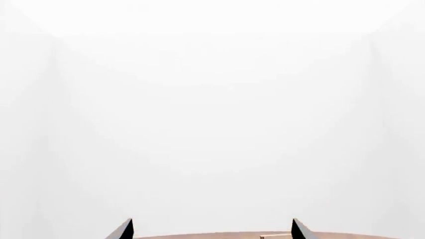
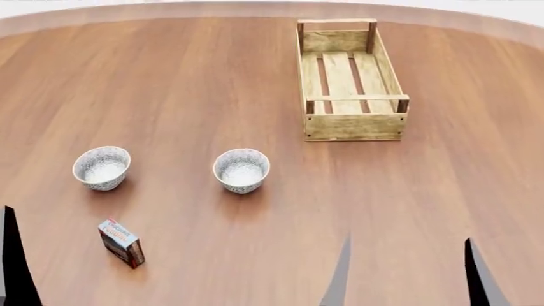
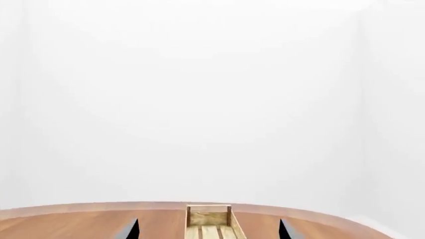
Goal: Stack the right bowl on the left bowl and place them in the tray.
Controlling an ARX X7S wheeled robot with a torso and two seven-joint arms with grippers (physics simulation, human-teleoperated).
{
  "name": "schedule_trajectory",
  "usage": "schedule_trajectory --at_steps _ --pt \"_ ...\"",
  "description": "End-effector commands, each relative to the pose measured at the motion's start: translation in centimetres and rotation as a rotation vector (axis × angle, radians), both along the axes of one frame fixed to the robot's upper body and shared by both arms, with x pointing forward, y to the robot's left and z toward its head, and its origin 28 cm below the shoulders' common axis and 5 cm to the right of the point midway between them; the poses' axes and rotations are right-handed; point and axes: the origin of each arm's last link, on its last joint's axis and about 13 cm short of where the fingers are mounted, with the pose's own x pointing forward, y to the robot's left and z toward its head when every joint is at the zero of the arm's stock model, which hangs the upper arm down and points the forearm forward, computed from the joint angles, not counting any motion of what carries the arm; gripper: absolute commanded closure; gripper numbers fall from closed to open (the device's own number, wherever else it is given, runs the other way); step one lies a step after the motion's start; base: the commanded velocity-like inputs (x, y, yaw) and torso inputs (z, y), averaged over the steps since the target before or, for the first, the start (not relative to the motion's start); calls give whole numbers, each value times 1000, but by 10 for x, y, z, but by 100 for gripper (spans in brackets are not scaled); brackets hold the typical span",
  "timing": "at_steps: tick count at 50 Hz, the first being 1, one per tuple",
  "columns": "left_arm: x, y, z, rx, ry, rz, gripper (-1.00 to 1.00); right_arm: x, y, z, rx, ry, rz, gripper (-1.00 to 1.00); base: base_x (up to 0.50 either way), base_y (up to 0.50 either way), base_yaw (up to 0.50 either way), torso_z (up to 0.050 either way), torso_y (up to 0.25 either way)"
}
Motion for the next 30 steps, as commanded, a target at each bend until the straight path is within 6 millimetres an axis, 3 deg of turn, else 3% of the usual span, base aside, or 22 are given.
schedule_trajectory --at_steps 1,30 --pt "-3 0 4 3 -12 -1 -100 -2 0 5 6 -15 -1 -100 500 0 0 0 0" --pt "-5 -2 5 3 -14 -12 -100 -3 0 6 12 -11 -1 -100 500 0 0 0 0"
